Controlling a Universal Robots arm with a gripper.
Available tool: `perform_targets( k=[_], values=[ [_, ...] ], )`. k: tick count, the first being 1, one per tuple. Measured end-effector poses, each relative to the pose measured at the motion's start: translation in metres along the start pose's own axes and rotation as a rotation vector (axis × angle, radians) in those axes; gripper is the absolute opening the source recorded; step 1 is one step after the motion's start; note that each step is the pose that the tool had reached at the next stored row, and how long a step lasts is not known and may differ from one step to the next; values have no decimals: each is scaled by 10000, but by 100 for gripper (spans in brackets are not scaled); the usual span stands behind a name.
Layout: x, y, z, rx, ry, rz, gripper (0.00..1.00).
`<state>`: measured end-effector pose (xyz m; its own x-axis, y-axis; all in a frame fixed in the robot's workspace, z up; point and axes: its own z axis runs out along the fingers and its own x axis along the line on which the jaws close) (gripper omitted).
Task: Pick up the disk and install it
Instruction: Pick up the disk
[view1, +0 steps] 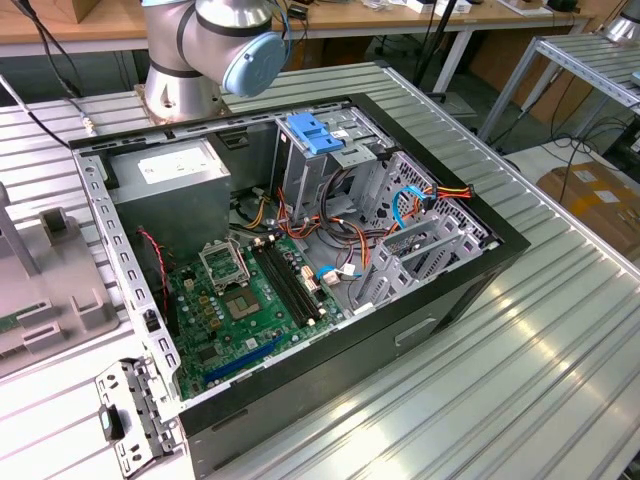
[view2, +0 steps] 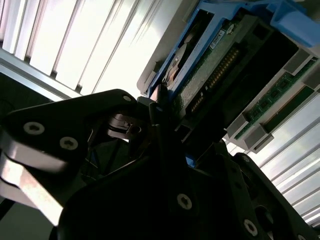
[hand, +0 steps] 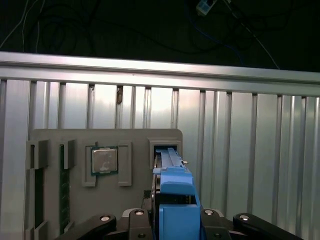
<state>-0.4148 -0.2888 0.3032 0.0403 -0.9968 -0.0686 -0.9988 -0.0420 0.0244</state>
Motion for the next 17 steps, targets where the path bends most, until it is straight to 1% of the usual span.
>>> perform_targets(
  k=[11, 17],
  values=[
    [-8, 0, -21, -1, 0, 0, 36],
    [-10, 1, -45, -3, 1, 0, 36]
  ],
)
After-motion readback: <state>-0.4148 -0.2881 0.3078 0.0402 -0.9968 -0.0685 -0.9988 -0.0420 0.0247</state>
